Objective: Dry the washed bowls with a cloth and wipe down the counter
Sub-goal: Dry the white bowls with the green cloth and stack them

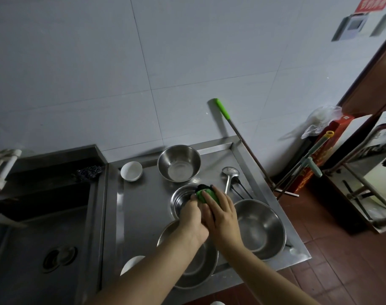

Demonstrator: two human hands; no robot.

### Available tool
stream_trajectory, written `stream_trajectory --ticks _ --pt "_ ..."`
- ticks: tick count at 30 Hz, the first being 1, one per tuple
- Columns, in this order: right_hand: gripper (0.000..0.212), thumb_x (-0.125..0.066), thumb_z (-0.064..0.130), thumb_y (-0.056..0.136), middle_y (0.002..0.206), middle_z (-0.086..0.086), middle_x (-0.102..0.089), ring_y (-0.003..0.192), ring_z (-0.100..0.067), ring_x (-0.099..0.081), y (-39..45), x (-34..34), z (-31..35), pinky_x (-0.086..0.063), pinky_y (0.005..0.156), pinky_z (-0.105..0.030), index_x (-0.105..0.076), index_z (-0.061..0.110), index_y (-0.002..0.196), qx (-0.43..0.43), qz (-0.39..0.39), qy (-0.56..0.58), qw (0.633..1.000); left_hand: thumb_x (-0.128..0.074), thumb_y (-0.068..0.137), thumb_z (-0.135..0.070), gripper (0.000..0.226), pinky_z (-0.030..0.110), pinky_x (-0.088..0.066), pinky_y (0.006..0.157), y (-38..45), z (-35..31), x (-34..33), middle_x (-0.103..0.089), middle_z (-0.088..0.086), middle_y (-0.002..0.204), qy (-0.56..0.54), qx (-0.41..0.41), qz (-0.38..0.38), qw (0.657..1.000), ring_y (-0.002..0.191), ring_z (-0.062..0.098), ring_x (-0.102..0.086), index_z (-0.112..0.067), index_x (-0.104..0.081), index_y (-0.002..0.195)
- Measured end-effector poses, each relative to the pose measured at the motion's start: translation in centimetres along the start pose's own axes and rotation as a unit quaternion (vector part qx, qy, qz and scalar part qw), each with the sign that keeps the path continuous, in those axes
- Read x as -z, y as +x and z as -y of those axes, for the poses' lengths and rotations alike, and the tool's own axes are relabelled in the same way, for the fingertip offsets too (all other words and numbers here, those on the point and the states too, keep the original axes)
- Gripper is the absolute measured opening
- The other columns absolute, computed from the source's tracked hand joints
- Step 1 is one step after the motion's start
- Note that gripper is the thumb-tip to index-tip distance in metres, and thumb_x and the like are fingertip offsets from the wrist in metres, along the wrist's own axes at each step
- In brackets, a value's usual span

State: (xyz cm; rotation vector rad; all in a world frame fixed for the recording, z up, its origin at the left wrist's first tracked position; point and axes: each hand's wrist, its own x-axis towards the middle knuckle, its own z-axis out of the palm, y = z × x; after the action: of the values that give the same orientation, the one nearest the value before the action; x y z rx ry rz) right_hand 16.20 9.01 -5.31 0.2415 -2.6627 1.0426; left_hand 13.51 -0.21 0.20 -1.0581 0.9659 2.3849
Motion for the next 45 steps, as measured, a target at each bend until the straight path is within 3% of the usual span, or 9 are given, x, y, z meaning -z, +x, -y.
stream_trajectory --ticks 5,11,15,22,29,33,36,41,45 --pt "0.042 -0.044 0.040 0.104 0.160 0.010 -0.025 0.147 -0.012 -0.028 -1.3 0.1 -1.5 -0.037 0.115 -0.036 -0.044 0.035 0.146 -0.054 -0.017 0.171 0.984 -0.037 0.106 -0.036 0.049 0.049 -0.049 0.100 0.1 -0.5 1.2 -0.064 0.029 0.126 -0.079 0.015 0.086 0.993 0.120 0.040 -0.060 0.003 -0.057 0.131" --pt "0.031 -0.039 0.045 0.105 0.123 -0.004 -0.062 0.106 -0.025 -0.064 0.8 2.7 1.0 -0.061 0.077 -0.044 -0.058 0.040 0.129 -0.361 -0.011 0.496 0.789 -0.040 0.105 -0.037 0.047 0.058 -0.040 0.109 1.1 -0.7 3.8 -0.061 0.026 0.132 -0.040 0.034 0.150 0.987 0.126 0.043 -0.055 -0.004 -0.056 0.134" --pt "0.043 -0.049 0.055 0.099 0.097 -0.017 -0.071 0.070 -0.031 -0.065 1.8 3.7 0.7 -0.051 0.048 -0.035 -0.071 0.022 0.116 -0.441 0.035 0.500 0.745 -0.051 0.097 -0.041 0.048 0.055 -0.047 0.101 1.9 -2.2 5.0 -0.065 0.019 0.131 0.050 0.052 0.122 0.990 0.118 0.037 -0.061 -0.011 -0.060 0.133" --pt "0.044 -0.063 0.051 0.092 0.105 -0.028 -0.069 0.079 -0.040 -0.064 2.3 4.1 -0.7 -0.053 0.061 -0.044 -0.073 0.014 0.114 -0.480 0.087 0.557 0.673 -0.052 0.101 -0.046 0.042 0.043 -0.055 0.087 3.8 -2.8 5.0 -0.074 0.009 0.114 0.166 0.020 0.024 0.986 0.108 0.028 -0.067 -0.018 -0.065 0.128" --pt "0.039 -0.075 0.017 0.086 0.111 -0.027 -0.068 0.091 -0.038 -0.069 2.2 5.7 -0.5 -0.058 0.060 -0.038 -0.063 0.006 0.122 -0.369 0.213 0.533 0.732 -0.036 0.101 -0.061 0.058 0.053 -0.052 0.096 3.9 -2.4 5.0 -0.071 0.019 0.111 0.181 0.061 0.007 0.982 0.106 0.037 -0.065 -0.013 -0.064 0.118" --pt "0.039 -0.080 0.024 0.082 0.102 -0.003 -0.072 0.092 -0.017 -0.069 2.2 4.7 -0.2 -0.060 0.081 -0.038 -0.065 0.020 0.118 -0.209 0.270 0.242 0.908 -0.041 0.097 -0.064 0.061 0.044 -0.054 0.078 3.9 -2.8 5.5 -0.070 0.018 0.104 0.244 0.102 0.039 0.964 0.095 0.034 -0.066 -0.012 -0.064 0.120" --pt "0.039 -0.075 0.030 0.084 0.104 0.005 -0.068 0.090 -0.012 -0.063 1.5 3.8 0.0 -0.054 0.082 -0.035 -0.064 0.022 0.120 -0.039 0.263 0.045 0.963 -0.052 0.095 -0.060 0.055 0.041 -0.056 0.072 3.2 -3.6 6.0 -0.069 0.016 0.092 0.278 0.115 0.070 0.951 0.083 0.031 -0.067 -0.010 -0.068 0.108" --pt "0.041 -0.065 0.046 0.087 0.104 0.006 -0.067 0.094 -0.016 -0.062 -0.1 1.5 -1.2 -0.051 0.087 -0.034 -0.061 0.023 0.121 0.238 0.184 -0.097 0.949 -0.053 0.100 -0.025 0.017 0.031 -0.053 0.056 2.9 -2.9 6.7 -0.059 0.006 0.074 0.302 -0.016 0.069 0.951 0.059 0.015 -0.060 -0.022 -0.063 0.114" --pt "0.051 -0.068 0.056 0.082 0.112 0.005 -0.061 0.102 -0.017 -0.059 -0.7 0.7 -0.7 -0.052 0.091 -0.037 -0.058 0.022 0.119 0.287 0.211 -0.150 0.922 -0.049 0.088 -0.046 0.023 0.036 -0.053 0.071 3.3 -2.1 7.6 -0.065 -0.002 0.091 0.385 -0.102 0.033 0.917 0.080 0.016 -0.062 -0.042 -0.070 0.097"
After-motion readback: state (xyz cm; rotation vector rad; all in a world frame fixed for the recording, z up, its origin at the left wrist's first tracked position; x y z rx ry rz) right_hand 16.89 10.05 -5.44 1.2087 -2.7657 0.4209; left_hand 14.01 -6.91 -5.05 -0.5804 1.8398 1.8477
